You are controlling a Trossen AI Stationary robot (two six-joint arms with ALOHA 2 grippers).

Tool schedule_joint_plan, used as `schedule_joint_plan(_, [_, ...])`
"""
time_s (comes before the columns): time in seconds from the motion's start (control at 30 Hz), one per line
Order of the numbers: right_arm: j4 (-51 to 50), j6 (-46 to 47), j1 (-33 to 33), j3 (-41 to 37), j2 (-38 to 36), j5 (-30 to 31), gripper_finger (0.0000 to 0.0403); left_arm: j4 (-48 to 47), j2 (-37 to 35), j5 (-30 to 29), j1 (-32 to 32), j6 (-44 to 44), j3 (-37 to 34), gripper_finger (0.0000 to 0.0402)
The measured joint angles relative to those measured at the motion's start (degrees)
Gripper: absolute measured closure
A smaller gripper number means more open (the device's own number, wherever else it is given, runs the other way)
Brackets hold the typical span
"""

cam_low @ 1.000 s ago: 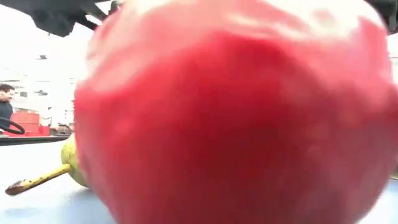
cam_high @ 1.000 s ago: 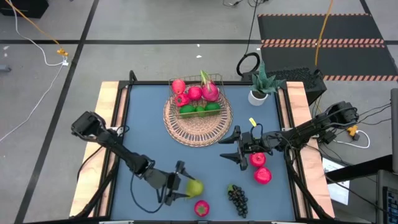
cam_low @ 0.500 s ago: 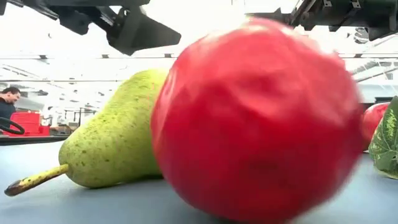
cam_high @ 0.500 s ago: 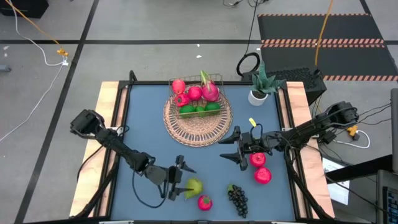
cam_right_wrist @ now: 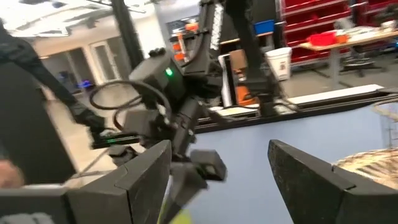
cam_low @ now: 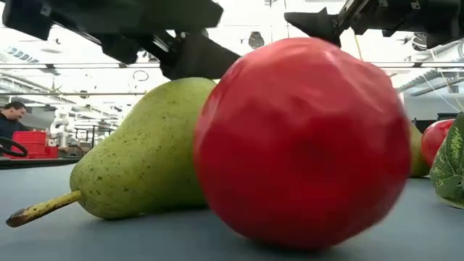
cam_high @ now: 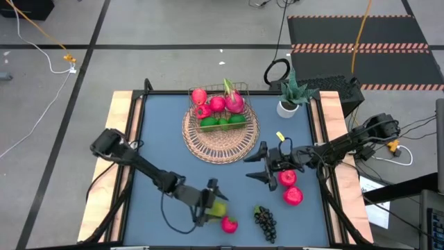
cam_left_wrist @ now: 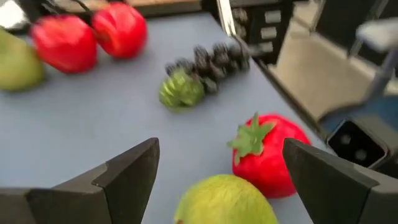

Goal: Build produce basket
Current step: Put the green pear into the gold wire basket

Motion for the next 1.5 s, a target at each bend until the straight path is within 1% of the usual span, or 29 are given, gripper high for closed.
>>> schedule_joint_plan(0.13, [0.3,0.4,0.0,0.0,0.0,-0.8,0.0138,-11.2,3.4,1.4,0.0,-1.2,6.4,0.0062])
schedule_joint_plan(0.23, [0.4,0.4,0.0,0.0,0.0,-0.8,0.0138,-21.5,5.3,1.0,0.2,-5.3,9.1,0.0062])
schedule_joint_plan(0.3, [0.4,0.4,0.0,0.0,0.0,-0.8,0.0138,-25.8,5.5,-0.6,0.3,-8.5,9.9,0.0061])
schedule_joint_plan(0.4, [0.4,0.4,0.0,0.0,0.0,-0.7,0.0138,-28.1,5.7,-2.3,0.6,-13.1,10.1,0.0061])
schedule_joint_plan(0.5, [0.4,0.4,0.0,0.0,0.0,-0.7,0.0138,-29.4,5.7,-1.9,1.3,-14.0,10.0,0.0062])
schedule_joint_plan(0.57, [0.5,0.4,-0.1,0.0,0.0,-0.6,0.0138,-30.1,5.7,-0.1,1.7,-11.8,10.0,0.0069])
schedule_joint_plan(0.7, [1.4,0.4,-0.9,0.0,0.0,-0.5,0.0138,-31.3,4.9,0.4,2.9,-6.1,9.9,0.0112])
schedule_joint_plan(0.77, [1.2,-0.1,-1.5,0.0,-0.2,-0.5,0.0138,-32.1,3.7,0.1,4.5,-4.2,9.7,0.0112])
schedule_joint_plan(0.83, [-0.2,-1.2,-2.1,0.0,-0.4,-0.5,0.0138,-34.0,1.6,-0.7,6.7,-1.8,9.4,0.0112])
schedule_joint_plan(0.97, [-6.9,-2.1,-3.5,0.0,-1.9,0.3,0.0138,-37.3,-4.4,-1.3,11.9,2.9,9.3,0.0112])
schedule_joint_plan(1.03, [-11.5,-2.1,-3.8,0.0,-3.1,2.7,0.0138,-38.3,-8.4,-3.1,14.4,4.4,9.5,0.0112])
schedule_joint_plan(1.17, [-19.6,-0.5,-3.9,-0.3,-5.1,6.0,0.0138,-44.0,-15.7,-6.4,19.6,8.2,9.3,0.0112])
schedule_joint_plan(1.27, [-21.1,-0.4,-3.9,-1.2,-5.2,7.5,0.0138,-44.2,-20.7,-9.6,24.9,10.9,9.5,0.0112])
schedule_joint_plan(1.37, [-21.1,-0.3,-4.6,-2.1,-5.0,9.8,0.0138,-42.0,-22.0,-10.1,32.7,12.5,9.6,0.0110])
schedule_joint_plan(1.5, [-21.1,0.8,-5.8,-2.5,-4.9,10.0,0.0138,-36.6,-21.5,-9.0,43.3,12.6,9.6,0.0105])
